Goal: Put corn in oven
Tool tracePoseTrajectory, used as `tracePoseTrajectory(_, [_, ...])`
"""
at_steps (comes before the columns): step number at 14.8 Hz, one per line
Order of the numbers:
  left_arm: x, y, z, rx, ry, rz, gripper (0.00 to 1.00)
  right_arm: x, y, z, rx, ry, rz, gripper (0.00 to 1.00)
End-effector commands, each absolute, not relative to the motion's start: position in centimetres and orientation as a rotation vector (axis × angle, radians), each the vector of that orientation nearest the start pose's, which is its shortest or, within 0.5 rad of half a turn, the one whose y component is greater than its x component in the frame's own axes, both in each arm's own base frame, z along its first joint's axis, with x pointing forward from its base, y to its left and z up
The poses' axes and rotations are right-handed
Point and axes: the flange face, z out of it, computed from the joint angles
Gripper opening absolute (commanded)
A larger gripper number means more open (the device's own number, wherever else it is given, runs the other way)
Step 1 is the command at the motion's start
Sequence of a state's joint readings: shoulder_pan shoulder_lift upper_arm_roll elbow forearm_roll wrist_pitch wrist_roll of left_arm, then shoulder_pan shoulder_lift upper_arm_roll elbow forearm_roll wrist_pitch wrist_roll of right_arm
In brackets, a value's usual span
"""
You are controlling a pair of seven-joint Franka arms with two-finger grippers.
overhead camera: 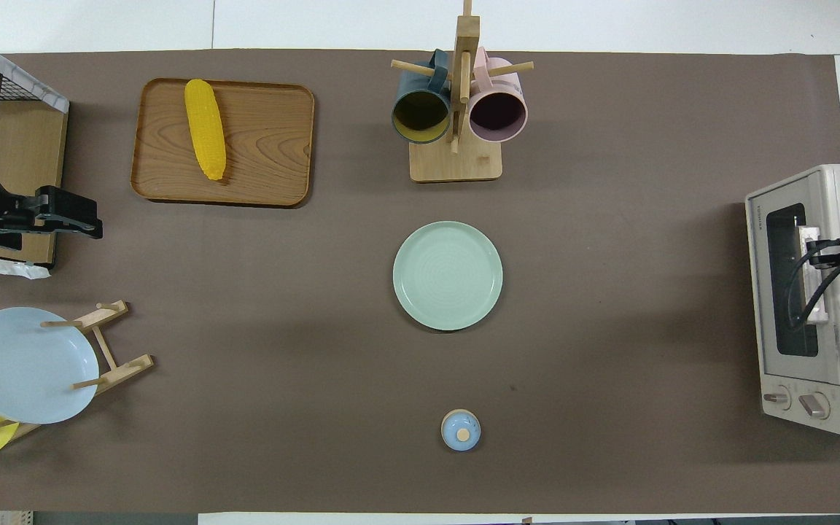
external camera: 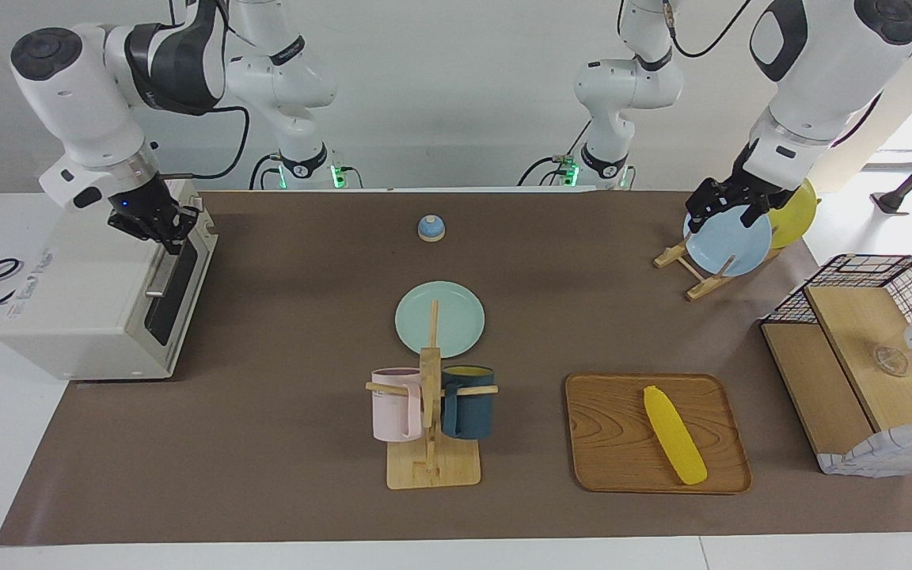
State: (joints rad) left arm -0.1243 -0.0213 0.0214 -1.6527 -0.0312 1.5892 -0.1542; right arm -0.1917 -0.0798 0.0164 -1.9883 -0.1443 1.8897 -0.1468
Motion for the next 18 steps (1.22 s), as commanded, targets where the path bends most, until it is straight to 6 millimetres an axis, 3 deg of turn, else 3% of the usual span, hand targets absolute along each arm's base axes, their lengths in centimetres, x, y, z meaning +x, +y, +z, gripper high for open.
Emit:
tracePoseTrajectory(1, [54.3,-5.9,60.1,-3.148,-0.083,0.031,1.00,51.6,-11.7,48.4,-3.293,-0.028,0.067,0.00])
tracePoseTrajectory(5, [56.0,-6.7,58.5,-3.164,-0.072,-0.090,1.00,51.5,-12.2,48.1,-3.291,-0.013,0.083,0.00])
tracePoseTrajectory(12, [62.6,-11.4,47.5,-3.168,0.012,-0.069,1.00,51.2,-12.7,47.8,-3.273,0.062,0.080,0.00])
tracePoseTrajectory(18, [70.0,-12.7,38.2,-3.175,-0.005,-0.058,1.00,51.2,-12.3,47.6,-3.218,0.101,0.071,0.00])
